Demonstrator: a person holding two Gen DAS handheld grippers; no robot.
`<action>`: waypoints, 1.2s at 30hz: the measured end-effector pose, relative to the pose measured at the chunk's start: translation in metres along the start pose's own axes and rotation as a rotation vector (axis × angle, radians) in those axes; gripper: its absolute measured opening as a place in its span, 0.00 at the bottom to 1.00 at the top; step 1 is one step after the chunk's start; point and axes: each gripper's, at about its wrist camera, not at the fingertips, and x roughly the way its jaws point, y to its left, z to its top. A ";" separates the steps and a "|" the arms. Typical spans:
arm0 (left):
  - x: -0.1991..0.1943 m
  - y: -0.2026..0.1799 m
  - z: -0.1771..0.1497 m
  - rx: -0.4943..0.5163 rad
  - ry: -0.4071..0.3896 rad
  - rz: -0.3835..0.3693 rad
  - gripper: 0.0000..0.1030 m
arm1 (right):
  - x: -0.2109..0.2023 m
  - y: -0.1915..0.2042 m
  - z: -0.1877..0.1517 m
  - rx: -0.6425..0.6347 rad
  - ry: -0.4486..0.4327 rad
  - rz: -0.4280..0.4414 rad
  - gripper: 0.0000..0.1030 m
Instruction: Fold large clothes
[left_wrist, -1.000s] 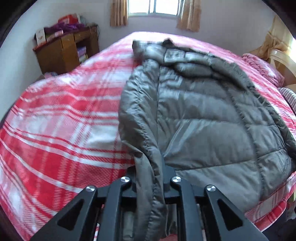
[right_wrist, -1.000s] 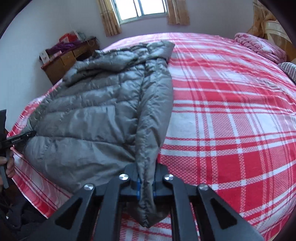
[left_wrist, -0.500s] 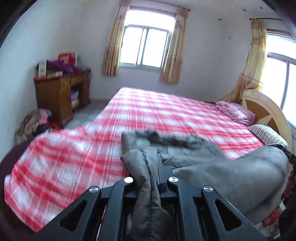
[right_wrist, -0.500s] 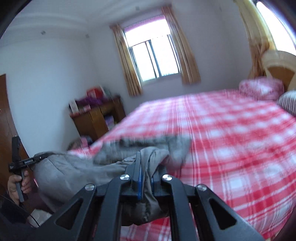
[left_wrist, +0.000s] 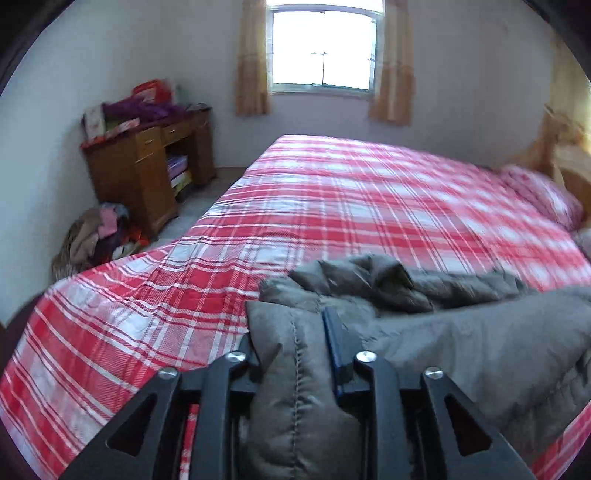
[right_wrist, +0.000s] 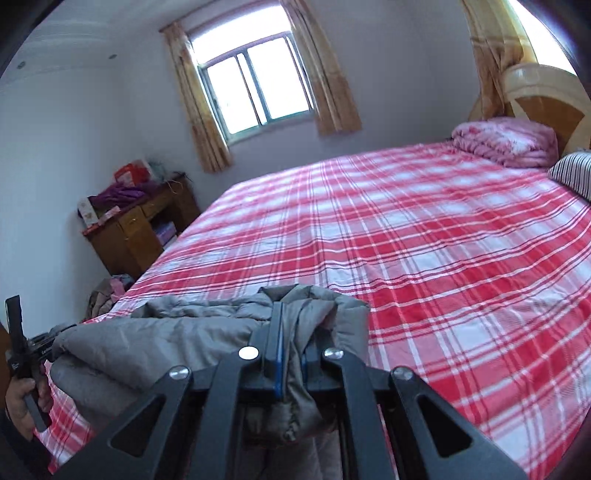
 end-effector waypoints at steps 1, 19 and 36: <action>0.002 0.004 0.003 -0.017 -0.014 0.022 0.51 | 0.005 -0.001 0.001 -0.009 0.006 -0.010 0.08; 0.020 -0.074 0.024 0.035 -0.245 0.429 0.94 | 0.069 0.063 0.010 -0.095 -0.043 -0.140 0.88; 0.164 -0.071 0.002 0.055 0.089 0.531 0.99 | 0.172 0.069 -0.037 -0.185 0.195 -0.174 0.90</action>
